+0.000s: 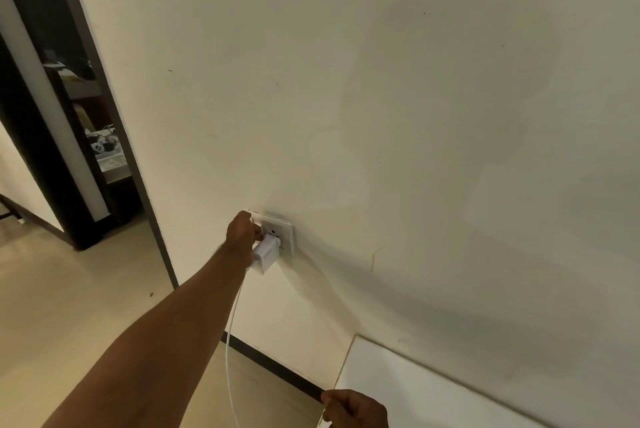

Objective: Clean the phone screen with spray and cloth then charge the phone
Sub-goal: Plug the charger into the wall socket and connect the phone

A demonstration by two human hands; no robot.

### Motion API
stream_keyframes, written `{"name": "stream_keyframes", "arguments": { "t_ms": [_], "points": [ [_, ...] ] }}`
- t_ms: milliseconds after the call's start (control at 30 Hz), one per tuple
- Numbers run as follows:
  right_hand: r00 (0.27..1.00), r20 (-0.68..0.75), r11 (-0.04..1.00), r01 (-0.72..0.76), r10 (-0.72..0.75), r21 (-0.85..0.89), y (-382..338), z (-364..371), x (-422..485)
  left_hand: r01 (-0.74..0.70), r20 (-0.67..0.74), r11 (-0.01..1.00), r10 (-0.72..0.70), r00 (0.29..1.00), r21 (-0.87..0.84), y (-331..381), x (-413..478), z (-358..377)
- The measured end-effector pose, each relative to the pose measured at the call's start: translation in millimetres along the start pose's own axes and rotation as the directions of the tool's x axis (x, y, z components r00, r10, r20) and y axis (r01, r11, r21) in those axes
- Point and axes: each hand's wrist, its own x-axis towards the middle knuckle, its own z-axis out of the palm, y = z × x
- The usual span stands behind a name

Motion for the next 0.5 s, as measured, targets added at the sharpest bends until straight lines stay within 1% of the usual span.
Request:
{"name": "stream_keyframes", "arguments": {
  "t_ms": [133, 267, 433, 500],
  "points": [
    [1.000, 0.016, 1.000, 0.021, -0.021, 0.009, -4, -6, -4, 0.048, 0.037, 0.994, -0.045, 0.998, -0.099, -2, -4, -5],
    [0.999, 0.015, 1.000, 0.029, -0.029, 0.005, -8, -10, -7, 0.072, 0.041, 0.995, -0.070, 0.997, -0.072, -4, -6, -5],
    [1.000, -0.021, 0.998, -0.008, 0.010, 0.061, -17, -14, -14, -0.026, -0.068, 1.000, 0.027, 0.997, 0.011, 3, -14, -4],
    [0.999, -0.047, 0.995, -0.022, 0.026, 0.093, -23, -19, -18, -0.087, -0.072, 0.995, 0.090, 0.993, 0.041, 8, -21, -3]
  ]
}}
